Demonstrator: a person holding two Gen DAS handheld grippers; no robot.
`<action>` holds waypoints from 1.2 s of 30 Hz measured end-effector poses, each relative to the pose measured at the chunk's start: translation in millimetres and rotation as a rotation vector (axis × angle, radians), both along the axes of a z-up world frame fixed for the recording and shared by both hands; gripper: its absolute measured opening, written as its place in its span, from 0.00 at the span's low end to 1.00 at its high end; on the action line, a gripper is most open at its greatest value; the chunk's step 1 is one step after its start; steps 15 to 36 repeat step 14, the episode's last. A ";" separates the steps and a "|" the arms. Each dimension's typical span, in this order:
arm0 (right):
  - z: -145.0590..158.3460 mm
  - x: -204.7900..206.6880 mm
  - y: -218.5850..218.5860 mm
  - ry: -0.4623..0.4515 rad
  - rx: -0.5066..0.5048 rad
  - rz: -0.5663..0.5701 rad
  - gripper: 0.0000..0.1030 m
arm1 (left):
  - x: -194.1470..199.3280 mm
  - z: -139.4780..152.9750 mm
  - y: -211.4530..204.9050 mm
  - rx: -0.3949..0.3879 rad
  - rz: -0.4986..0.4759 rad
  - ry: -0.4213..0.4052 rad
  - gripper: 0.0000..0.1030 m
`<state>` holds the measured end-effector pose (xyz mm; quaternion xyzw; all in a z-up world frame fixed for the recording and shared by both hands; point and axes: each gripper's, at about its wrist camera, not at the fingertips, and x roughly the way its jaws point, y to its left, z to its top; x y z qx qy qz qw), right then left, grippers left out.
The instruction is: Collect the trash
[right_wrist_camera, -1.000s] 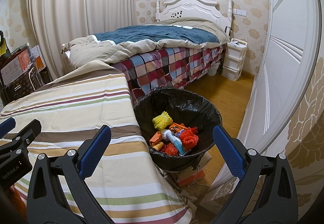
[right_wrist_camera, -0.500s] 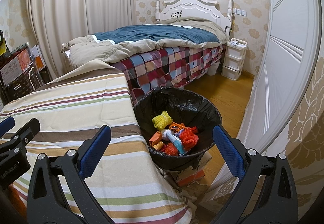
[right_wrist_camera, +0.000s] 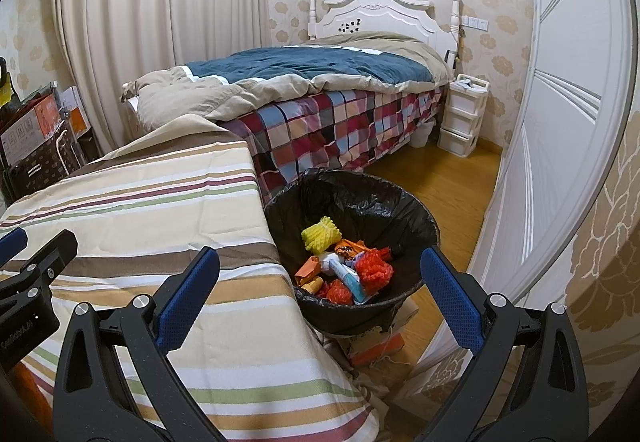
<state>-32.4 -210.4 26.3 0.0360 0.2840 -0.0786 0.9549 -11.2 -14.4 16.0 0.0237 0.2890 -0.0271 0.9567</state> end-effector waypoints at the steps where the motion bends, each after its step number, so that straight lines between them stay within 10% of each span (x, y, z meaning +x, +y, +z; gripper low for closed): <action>1: -0.5 -0.4 0.5 0.001 0.000 0.001 0.95 | 0.2 0.1 0.1 0.002 0.000 0.000 0.86; 36: -9.7 7.5 20.3 0.027 -0.013 0.037 0.95 | 10.6 -11.3 20.2 -0.003 0.046 0.049 0.86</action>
